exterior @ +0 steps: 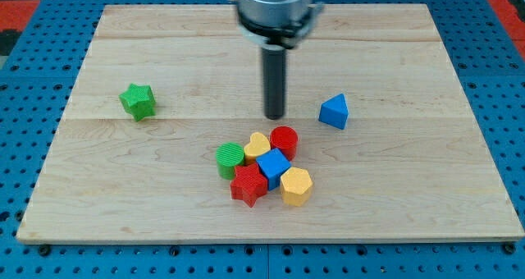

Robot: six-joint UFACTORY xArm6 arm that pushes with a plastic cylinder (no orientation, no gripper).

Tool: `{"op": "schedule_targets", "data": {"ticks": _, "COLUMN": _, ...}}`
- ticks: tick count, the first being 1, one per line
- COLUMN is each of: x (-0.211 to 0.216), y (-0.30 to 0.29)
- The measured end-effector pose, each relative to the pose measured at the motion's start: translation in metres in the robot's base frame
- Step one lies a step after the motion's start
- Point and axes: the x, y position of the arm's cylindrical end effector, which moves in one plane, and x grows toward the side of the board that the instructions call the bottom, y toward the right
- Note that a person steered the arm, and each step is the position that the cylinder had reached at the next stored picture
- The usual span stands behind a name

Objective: Place the red circle to the top right of the green circle

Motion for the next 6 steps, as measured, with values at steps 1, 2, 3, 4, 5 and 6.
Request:
{"op": "schedule_targets", "data": {"ticks": 1, "x": 0.030, "y": 0.009}}
{"op": "schedule_targets", "data": {"ticks": 2, "x": 0.065, "y": 0.021}}
{"op": "schedule_targets", "data": {"ticks": 3, "x": 0.089, "y": 0.048}}
{"op": "schedule_targets", "data": {"ticks": 4, "x": 0.093, "y": 0.036}}
{"op": "schedule_targets", "data": {"ticks": 5, "x": 0.079, "y": -0.004}}
{"op": "schedule_targets", "data": {"ticks": 6, "x": 0.057, "y": -0.045}}
